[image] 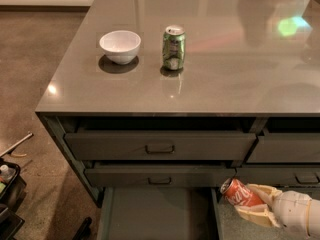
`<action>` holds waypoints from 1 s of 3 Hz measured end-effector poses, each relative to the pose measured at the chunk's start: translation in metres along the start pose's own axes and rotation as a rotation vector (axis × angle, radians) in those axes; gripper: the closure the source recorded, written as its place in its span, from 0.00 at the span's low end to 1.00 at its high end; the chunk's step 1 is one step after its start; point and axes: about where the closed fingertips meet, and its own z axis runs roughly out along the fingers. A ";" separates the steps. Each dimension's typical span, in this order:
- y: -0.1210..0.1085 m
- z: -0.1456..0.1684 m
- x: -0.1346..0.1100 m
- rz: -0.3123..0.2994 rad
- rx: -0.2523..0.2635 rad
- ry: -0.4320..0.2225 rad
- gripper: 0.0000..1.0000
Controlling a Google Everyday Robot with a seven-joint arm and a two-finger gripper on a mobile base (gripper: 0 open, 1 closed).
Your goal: Pick coke can from bottom drawer and place on counter
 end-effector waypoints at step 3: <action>0.021 -0.046 -0.154 -0.360 -0.045 0.038 1.00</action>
Offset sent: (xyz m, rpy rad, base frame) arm 0.0314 0.0413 0.1882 -0.1990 -0.2442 0.3074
